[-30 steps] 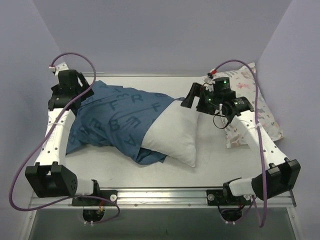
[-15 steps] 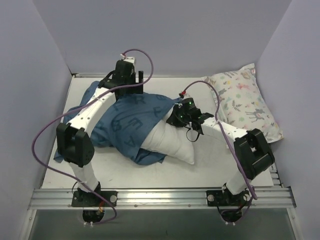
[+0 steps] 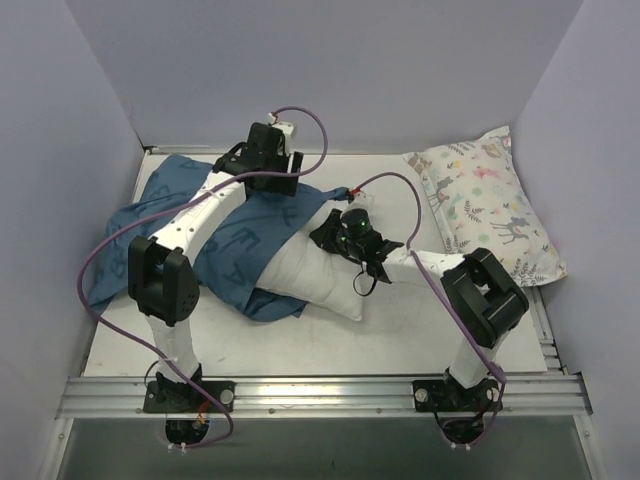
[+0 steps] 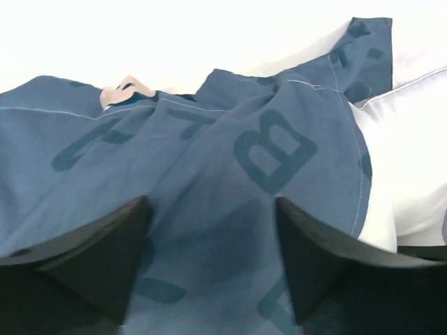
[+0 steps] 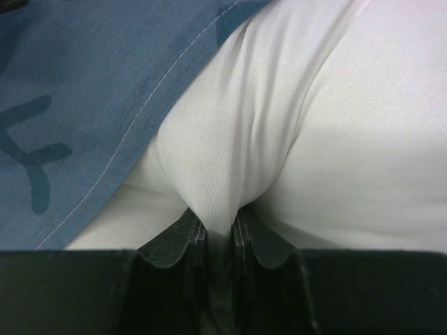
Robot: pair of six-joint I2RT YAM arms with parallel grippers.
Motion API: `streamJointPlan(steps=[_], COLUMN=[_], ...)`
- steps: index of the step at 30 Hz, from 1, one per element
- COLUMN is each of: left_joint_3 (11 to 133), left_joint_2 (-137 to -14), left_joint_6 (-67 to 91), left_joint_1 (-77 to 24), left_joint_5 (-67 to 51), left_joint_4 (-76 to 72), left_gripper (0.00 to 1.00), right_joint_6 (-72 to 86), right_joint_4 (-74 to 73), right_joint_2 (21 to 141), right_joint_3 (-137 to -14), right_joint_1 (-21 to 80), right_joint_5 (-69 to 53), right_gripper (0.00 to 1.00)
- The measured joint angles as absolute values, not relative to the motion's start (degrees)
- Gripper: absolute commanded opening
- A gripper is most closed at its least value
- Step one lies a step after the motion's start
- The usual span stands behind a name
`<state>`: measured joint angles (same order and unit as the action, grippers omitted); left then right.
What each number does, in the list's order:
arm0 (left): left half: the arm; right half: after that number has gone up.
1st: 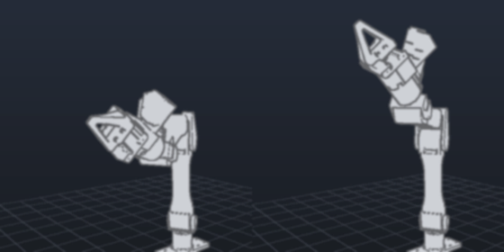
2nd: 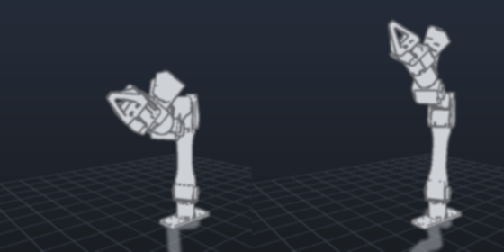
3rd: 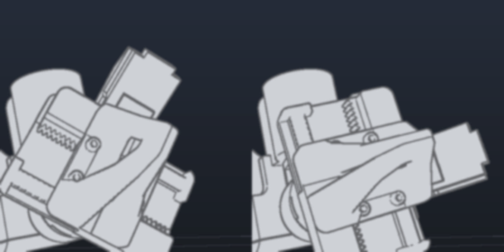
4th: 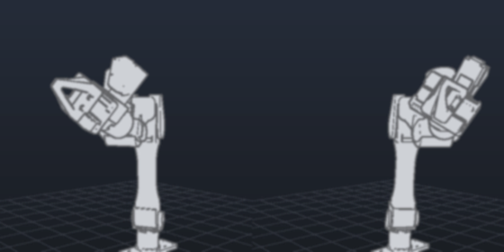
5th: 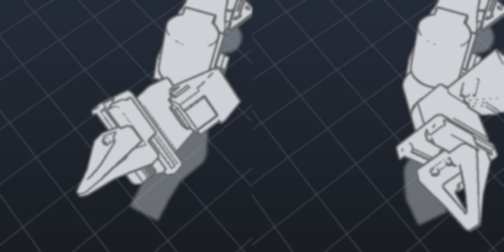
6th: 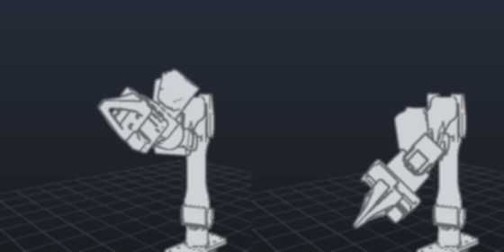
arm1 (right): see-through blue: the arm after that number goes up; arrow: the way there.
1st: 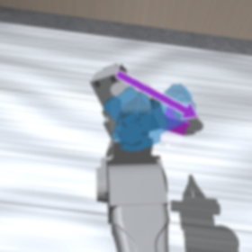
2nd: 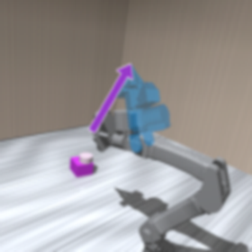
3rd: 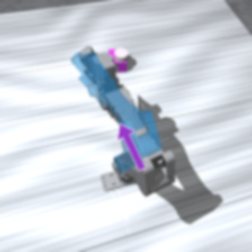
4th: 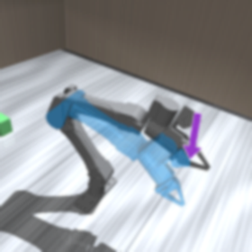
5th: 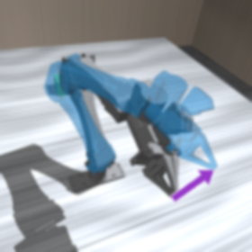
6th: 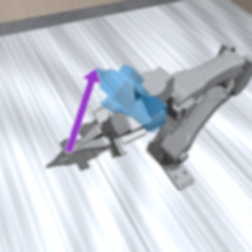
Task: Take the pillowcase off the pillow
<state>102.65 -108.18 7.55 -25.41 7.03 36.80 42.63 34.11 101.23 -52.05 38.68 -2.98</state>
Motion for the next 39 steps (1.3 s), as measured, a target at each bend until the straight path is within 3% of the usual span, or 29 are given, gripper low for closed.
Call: streamJointPlan(steps=[8,9,12,22,30,39], left_joint_3=[108.88,109.97,112.81,119.59,119.11,110.78], left_joint_2=[-115.02,-115.98,-118.02,-119.94,-119.44,-113.6], left_joint_6=[5.63,5.39,4.97,7.35,14.5,20.21], left_joint_1=[-26.04,-26.04,-26.06,-23.83,-16.51,-12.14], left_joint_5=[10.98,11.62,12.99,23.73,27.44,21.45], left_joint_4=[40.36,40.95,42.35,46.78,49.19,49.04], left_gripper=[0.43,0.37,0.02,0.0,0.0,0.0], right_joint_6=[43.03,42.98,42.85,42.87,39.22,35.9], right_joint_4=[30.06,29.23,27.33,22.31,3.49,-7.9], right_joint_2=[97.12,96.53,94.94,86.74,72.1,66.52], right_joint_3=[-51.77,-51.75,-51.42,-47.22,-48.75,-52.25], right_joint_1=[38.92,39.03,39.22,36.86,29.69,24.49], right_joint_5=[-0.49,-0.03,0.99,1.34,-0.03,-2.98], right_gripper=[0.0,0.0,0.0,0.0,0.0,0.0])
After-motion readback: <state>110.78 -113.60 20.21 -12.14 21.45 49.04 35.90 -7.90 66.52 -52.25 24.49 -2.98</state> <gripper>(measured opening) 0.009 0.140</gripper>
